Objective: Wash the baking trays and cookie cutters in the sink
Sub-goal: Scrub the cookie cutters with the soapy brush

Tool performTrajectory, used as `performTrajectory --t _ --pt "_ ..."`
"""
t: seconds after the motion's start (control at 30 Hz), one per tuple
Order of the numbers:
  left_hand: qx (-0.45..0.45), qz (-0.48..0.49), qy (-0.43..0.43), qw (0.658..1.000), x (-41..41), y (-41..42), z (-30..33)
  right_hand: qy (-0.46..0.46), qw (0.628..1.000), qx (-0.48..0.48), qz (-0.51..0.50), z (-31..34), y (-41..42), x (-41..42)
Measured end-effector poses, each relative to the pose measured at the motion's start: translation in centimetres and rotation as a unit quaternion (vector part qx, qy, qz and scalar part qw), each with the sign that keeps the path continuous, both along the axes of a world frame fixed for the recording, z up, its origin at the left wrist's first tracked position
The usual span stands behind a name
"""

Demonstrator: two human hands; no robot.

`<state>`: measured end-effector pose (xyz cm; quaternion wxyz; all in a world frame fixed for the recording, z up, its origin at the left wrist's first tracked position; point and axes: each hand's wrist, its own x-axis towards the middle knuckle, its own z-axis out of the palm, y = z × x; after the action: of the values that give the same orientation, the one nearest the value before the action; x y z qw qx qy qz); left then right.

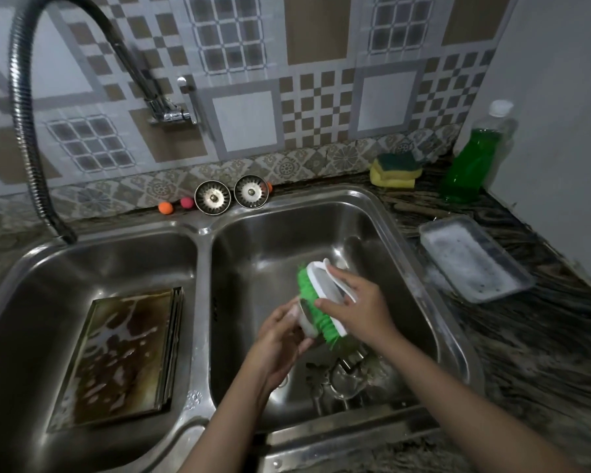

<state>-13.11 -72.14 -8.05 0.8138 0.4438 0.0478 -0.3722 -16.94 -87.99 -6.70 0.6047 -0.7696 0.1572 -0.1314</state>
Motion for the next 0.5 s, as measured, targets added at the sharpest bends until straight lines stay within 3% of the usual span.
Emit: performTrajectory --t 0.1,0.17,0.27,0.4,0.5 --pt "0.041 -0.013 -0.011 0.999 -0.4 0.4 -0.1 0.02 0.999 -0.015 -0.034 0.1 -0.9 0.4" --pt "0.04 0.002 -0.005 0.999 -0.4 0.1 0.1 -0.007 0.997 0.053 -0.052 1.0 -0.3 0.0" --pt "0.004 0.011 0.003 1.0 0.0 -0.2 -0.1 -0.044 0.993 0.112 0.001 1.4 1.6 -1.2" --pt "-0.029 -0.006 0.009 1.0 -0.3 -0.1 -0.3 -0.046 0.997 0.057 -0.003 0.1 1.1 -1.7" --pt "0.059 -0.028 -0.062 0.996 -0.7 0.3 0.1 -0.031 0.999 0.012 -0.037 0.7 -1.0 -1.7"
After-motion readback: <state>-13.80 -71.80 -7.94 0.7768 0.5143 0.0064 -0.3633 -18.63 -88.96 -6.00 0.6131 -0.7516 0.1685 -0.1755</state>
